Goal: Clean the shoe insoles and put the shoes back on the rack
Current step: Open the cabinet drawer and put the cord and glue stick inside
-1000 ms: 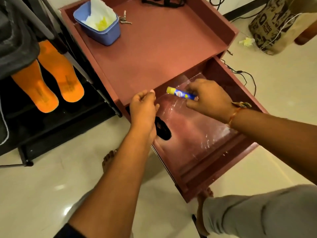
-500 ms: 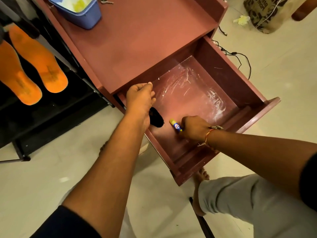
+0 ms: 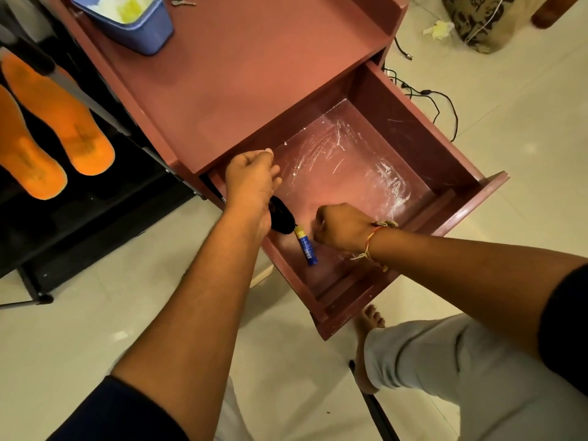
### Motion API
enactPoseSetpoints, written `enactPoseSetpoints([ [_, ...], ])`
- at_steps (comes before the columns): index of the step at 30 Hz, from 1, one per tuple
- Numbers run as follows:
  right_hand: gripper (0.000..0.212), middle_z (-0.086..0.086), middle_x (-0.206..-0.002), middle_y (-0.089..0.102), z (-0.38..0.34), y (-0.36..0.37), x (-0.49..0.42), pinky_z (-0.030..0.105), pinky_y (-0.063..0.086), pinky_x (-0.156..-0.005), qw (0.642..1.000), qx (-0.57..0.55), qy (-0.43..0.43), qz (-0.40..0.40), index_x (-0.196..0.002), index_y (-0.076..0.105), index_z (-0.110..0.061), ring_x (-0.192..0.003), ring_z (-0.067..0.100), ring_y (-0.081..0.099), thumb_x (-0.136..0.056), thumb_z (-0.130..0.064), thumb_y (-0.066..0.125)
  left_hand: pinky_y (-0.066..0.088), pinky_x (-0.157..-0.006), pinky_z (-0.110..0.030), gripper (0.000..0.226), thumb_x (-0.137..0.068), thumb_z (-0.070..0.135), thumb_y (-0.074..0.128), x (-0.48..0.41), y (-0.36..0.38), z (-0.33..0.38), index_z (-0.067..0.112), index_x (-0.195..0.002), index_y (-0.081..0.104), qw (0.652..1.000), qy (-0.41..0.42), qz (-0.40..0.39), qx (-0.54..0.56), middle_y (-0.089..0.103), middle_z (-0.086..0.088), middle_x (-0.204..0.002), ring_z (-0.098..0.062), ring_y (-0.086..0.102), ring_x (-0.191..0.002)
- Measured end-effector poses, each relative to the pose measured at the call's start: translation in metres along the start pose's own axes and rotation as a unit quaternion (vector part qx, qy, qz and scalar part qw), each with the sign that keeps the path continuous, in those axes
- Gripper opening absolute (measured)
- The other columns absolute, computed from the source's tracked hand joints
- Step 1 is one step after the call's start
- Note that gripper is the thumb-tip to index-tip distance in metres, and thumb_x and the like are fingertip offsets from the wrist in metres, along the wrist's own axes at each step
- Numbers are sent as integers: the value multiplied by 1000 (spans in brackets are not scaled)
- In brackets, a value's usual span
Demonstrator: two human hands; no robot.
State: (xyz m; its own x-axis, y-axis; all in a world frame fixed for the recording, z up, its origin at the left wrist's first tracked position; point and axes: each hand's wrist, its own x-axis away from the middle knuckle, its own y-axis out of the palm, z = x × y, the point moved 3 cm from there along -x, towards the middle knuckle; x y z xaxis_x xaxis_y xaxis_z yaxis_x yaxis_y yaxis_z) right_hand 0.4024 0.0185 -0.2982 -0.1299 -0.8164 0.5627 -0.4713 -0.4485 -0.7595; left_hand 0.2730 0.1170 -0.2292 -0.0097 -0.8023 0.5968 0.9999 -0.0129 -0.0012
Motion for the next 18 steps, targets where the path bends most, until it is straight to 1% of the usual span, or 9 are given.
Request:
enactPoseSetpoints([
  [2,30,7,-102,71,-10,-23,3,28,48,-69,999,9,-21,31,-109,65,-16,-95,28,65,-88,-37,65,59,-84,-27,6,-99,16,59,1,-2,5,20,-97,63,999,30,11,14,69,1,-99,-17,70,-103],
  [4,20,1,-92,72,-21,-47,7,27,50,-64,996,5,-35,76,-99,68,-21,-87,23,66,-88,-38,65,59,-84,-27,6,-100,18,58,3,-4,12,20,-101,64,997,65,20,37,71,-1,-106,-15,71,-102],
  [6,21,-4,-73,68,-34,-76,17,28,50,-56,984,-18,-53,168,-81,67,-22,-69,17,64,-90,-41,63,59,-85,-28,6,-102,21,59,4,-7,18,17,-104,63,993,95,25,66,72,-5,-110,-16,72,-102],
  [8,34,-8,-54,54,-48,-111,27,27,41,-46,952,-36,-74,294,-68,57,-25,-53,13,53,-94,-47,58,59,-85,-29,7,-102,21,58,2,-11,26,16,-103,62,989,108,25,102,72,-4,-105,-17,72,-102],
  [9,36,-9,-52,50,-54,-128,25,26,40,-44,936,-36,-86,340,-68,54,-25,-51,14,51,-95,-48,56,57,-84,-29,6,-103,21,57,-1,-13,29,17,-101,62,986,108,27,122,72,-2,-100,-17,71,-101],
  [11,27,-8,-65,60,-58,-152,6,31,48,-51,928,-37,-103,356,-81,63,-22,-63,17,59,-95,-45,56,55,-84,-29,7,-103,20,56,-3,-17,28,17,-98,60,983,90,36,157,69,-1,-97,-17,69,-102],
  [13,25,-3,-93,68,-59,-177,-32,38,55,-71,937,-34,-99,334,-106,65,-21,-86,21,65,-94,-41,58,54,-88,-30,5,-103,18,56,-6,-19,31,17,-101,60,978,70,36,193,67,-4,-104,-19,67,-108],
  [15,43,5,-120,62,-60,-198,-73,41,52,-90,951,0,-84,296,-127,56,-17,-108,28,60,-92,-41,61,53,-96,-33,5,-103,17,55,-9,-19,36,18,-102,60,974,54,35,219,66,-5,-111,-20,65,-115],
  [18,66,12,-138,51,-65,-218,-123,39,45,-101,960,42,-69,269,-142,43,-13,-124,33,51,-89,-44,66,49,-107,-38,5,-102,16,57,-12,-18,43,19,-102,61,970,46,27,238,67,-5,-114,-20,64,-118],
])
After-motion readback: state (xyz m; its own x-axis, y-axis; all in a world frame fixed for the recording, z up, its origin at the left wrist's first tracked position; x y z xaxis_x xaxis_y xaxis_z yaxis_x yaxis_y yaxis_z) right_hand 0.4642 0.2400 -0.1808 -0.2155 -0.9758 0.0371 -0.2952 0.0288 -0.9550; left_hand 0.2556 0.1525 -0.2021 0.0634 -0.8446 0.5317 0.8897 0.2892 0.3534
